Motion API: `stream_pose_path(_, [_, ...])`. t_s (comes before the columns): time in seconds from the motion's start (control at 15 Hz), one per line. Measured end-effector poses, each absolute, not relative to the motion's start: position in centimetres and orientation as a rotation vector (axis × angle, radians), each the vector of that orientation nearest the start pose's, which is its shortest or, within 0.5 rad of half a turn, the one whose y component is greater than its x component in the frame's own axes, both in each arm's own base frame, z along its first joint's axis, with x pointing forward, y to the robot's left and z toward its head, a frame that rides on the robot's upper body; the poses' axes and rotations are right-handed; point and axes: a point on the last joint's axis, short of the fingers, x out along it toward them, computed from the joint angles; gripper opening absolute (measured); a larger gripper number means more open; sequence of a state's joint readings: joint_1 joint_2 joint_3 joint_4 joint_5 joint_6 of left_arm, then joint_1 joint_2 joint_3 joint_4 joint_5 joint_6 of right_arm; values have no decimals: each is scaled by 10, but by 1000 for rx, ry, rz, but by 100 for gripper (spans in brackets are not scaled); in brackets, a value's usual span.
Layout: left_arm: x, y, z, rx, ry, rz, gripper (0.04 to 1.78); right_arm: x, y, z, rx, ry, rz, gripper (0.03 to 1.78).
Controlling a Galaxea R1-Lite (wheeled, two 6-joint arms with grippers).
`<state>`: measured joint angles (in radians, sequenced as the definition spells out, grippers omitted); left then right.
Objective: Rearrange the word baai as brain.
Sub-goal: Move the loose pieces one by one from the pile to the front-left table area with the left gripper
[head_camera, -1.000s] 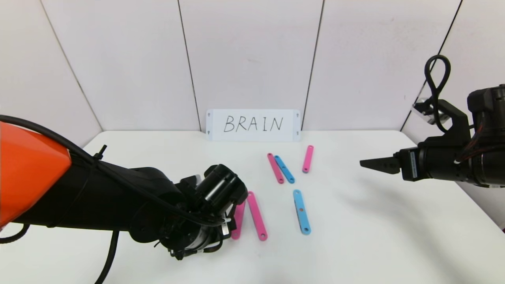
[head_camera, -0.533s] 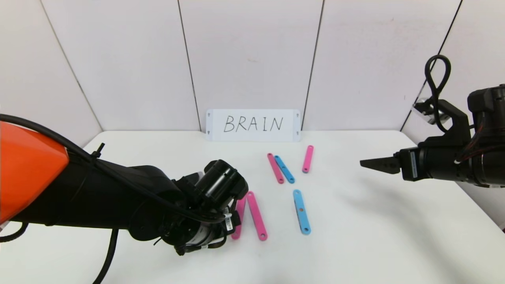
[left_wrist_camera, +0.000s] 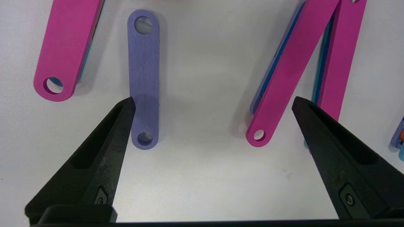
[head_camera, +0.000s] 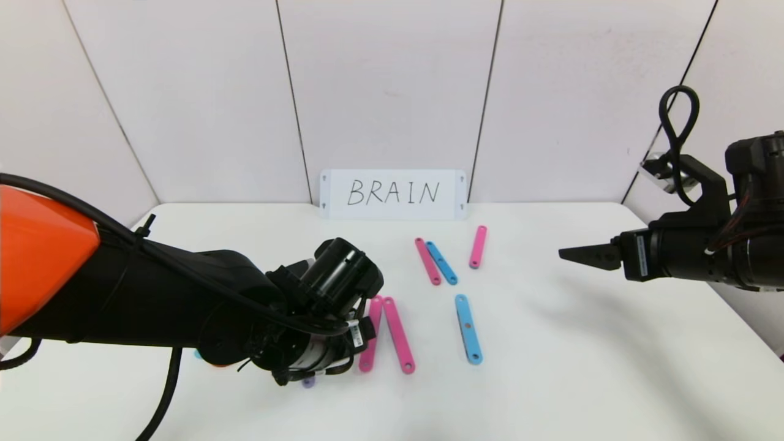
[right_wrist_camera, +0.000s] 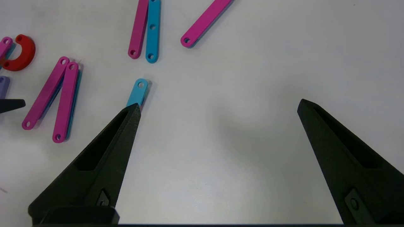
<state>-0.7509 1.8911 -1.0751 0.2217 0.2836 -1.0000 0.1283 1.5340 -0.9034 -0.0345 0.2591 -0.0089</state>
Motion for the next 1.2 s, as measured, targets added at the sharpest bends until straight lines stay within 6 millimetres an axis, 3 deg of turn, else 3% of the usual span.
stream_pose_path(0.27, [242, -209, 131, -412, 972, 54, 174, 256, 39, 201, 31, 596, 378, 174])
stream_pose_path(0.67, [259, -172, 148, -337, 943, 15, 174, 256, 39, 200, 31, 598, 379, 174])
stream_pose_path(1.0, [268, -137, 149, -327, 992, -113, 174, 256, 39, 200, 30, 599, 381, 174])
stream_pose_path(1.2, [269, -129, 141, -312, 983, -160, 174, 257, 40, 199, 29, 603, 384, 174])
